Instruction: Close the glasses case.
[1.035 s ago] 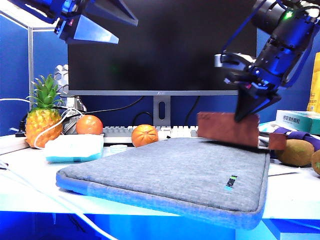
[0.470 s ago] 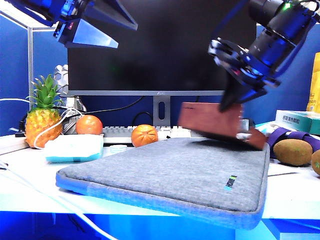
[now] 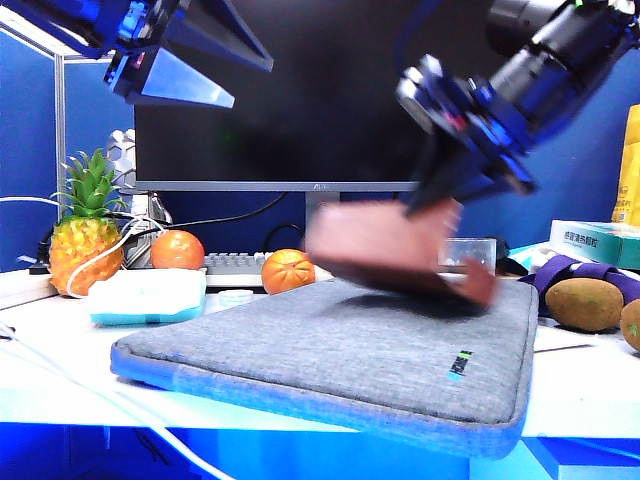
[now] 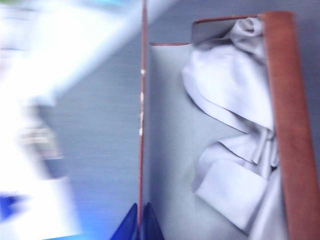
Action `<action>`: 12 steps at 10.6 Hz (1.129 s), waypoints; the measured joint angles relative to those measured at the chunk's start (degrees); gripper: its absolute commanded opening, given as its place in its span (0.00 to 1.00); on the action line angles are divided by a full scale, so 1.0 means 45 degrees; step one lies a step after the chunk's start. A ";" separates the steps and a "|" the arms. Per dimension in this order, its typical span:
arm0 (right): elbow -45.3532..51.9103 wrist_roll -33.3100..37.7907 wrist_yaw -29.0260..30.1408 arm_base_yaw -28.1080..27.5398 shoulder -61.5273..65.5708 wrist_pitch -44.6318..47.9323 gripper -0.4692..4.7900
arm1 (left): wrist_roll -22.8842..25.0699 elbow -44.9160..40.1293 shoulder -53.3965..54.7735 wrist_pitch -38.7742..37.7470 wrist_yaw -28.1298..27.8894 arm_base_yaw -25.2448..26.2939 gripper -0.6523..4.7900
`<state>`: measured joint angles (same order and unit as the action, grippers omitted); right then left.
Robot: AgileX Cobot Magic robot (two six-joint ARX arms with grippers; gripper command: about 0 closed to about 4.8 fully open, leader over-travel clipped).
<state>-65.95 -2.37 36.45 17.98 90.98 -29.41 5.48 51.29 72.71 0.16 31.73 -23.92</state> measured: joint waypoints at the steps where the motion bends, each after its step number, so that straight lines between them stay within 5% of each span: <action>1: 0.0000 0.0359 0.0763 0.0058 0.0000 0.0155 0.08 | -0.0039 0.0000 0.0000 -0.0117 0.0049 0.0000 0.86; 2: 0.0000 0.0860 0.1481 0.0049 0.0000 0.0491 0.83 | -0.0049 0.0000 0.0000 -0.0301 0.0049 0.0000 0.86; 6: -0.0019 0.1146 0.0384 -0.0005 0.1175 0.2613 0.91 | -0.0083 0.0000 0.0000 -0.0685 0.0049 0.0000 0.86; 9: -0.0087 0.1137 0.0393 -0.0005 0.1141 0.3560 0.91 | -0.0078 0.0005 -0.0005 -0.1413 -0.0073 0.0005 0.86; 10: -0.0272 0.1137 0.0583 0.0000 0.1137 0.3468 0.80 | 0.0238 0.0010 0.0000 -0.2832 -0.0690 0.0015 0.86; 11: -0.0578 0.1137 0.0704 -0.0015 0.1137 0.3415 0.34 | 0.0733 0.0005 0.0107 -0.4211 -0.1360 0.0015 0.86; 12: -0.1122 0.1141 0.0753 -0.0068 0.1146 0.3415 0.09 | 0.0962 -0.0005 0.0403 -0.5066 -0.1583 0.0024 0.86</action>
<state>-71.00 2.76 39.83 17.67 96.14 -14.04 9.80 51.27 74.52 -22.63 24.60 -23.81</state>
